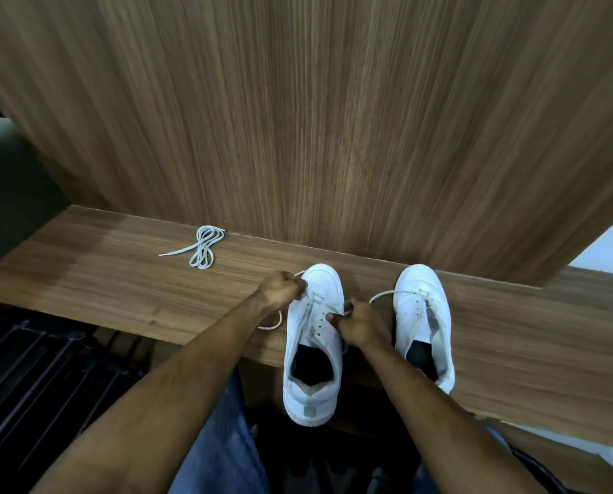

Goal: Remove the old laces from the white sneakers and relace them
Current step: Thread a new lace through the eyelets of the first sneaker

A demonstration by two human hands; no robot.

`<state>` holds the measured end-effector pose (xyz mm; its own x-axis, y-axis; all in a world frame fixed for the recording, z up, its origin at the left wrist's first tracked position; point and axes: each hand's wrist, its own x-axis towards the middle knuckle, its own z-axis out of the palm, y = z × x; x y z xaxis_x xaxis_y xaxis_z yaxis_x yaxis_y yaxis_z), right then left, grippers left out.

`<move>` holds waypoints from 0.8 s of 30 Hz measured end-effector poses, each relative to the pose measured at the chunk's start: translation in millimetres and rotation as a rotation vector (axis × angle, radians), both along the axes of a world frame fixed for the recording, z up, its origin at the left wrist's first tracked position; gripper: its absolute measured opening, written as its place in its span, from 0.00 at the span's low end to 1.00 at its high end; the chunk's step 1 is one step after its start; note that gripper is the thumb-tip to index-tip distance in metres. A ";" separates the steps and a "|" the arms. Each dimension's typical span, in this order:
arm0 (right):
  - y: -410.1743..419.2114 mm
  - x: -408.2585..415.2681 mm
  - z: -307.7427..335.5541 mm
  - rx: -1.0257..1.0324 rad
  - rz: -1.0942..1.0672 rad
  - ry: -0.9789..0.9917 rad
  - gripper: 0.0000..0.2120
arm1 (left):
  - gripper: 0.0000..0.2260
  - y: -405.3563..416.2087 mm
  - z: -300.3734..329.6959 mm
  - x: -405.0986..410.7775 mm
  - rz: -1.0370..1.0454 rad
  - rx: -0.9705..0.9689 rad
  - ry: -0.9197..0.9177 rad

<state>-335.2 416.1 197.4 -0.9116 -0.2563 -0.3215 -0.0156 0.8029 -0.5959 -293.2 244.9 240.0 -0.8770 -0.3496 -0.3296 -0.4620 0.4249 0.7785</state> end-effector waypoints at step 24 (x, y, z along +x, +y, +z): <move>-13.1 -33.1 215.4 -1.037 0.127 0.211 0.10 | 0.10 26.7 172.7 -38.8 -0.068 0.064 0.749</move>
<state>-368.2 403.0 412.8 -0.8705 -0.4117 0.2697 -0.2460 -0.1105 -0.9629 -332.0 271.6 412.7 -0.8937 -0.2865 0.3453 0.2260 0.3774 0.8981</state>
